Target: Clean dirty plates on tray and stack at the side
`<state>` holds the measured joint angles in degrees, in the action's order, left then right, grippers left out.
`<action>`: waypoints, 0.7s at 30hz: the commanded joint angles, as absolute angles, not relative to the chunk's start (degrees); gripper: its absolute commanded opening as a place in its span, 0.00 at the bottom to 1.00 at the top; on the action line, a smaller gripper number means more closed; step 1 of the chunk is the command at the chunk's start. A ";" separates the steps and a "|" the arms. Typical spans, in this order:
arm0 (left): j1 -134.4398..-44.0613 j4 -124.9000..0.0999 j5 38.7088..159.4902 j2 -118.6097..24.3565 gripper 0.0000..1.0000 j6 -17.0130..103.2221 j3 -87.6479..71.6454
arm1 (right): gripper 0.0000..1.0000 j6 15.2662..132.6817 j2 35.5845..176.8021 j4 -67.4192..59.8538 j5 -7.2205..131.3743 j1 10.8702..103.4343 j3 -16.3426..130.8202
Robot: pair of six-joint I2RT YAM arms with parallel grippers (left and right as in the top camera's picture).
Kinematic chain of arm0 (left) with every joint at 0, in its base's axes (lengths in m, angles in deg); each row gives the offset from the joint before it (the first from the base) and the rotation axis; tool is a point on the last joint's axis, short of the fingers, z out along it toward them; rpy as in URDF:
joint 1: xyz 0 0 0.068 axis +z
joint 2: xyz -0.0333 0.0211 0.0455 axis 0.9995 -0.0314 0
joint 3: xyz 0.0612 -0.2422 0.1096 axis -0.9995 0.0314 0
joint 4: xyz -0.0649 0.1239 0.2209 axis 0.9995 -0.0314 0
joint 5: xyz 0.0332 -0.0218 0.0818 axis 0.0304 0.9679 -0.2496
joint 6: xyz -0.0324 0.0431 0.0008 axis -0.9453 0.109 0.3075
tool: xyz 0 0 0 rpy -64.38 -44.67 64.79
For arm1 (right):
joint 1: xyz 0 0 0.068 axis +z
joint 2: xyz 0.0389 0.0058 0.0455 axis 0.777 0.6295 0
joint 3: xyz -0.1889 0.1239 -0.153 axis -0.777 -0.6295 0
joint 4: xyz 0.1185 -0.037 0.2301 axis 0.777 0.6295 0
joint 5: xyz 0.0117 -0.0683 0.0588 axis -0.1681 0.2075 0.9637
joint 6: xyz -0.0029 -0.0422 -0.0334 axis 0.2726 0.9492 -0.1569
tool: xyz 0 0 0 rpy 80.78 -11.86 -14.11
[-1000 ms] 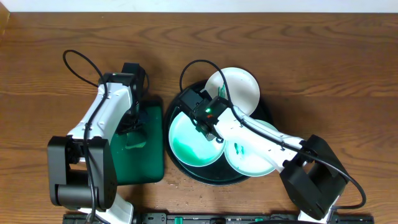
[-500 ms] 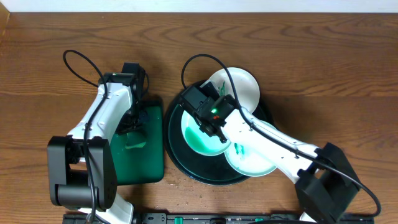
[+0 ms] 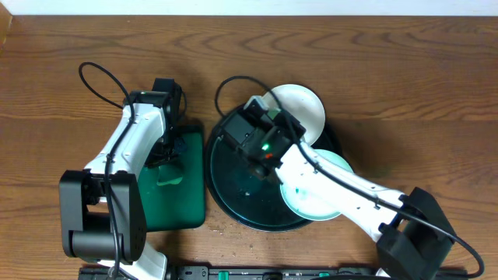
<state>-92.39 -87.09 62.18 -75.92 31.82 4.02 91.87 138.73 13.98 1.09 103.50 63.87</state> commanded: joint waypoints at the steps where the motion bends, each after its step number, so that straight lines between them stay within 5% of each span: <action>1: -92.23 -87.28 62.10 -76.10 0.07 32.60 3.41 | 0.01 97.64 137.31 12.71 -9.60 105.86 64.05; 21: -92.23 -87.24 62.07 -76.10 0.08 32.60 3.39 | 0.01 113.58 137.31 10.52 -31.37 116.59 64.05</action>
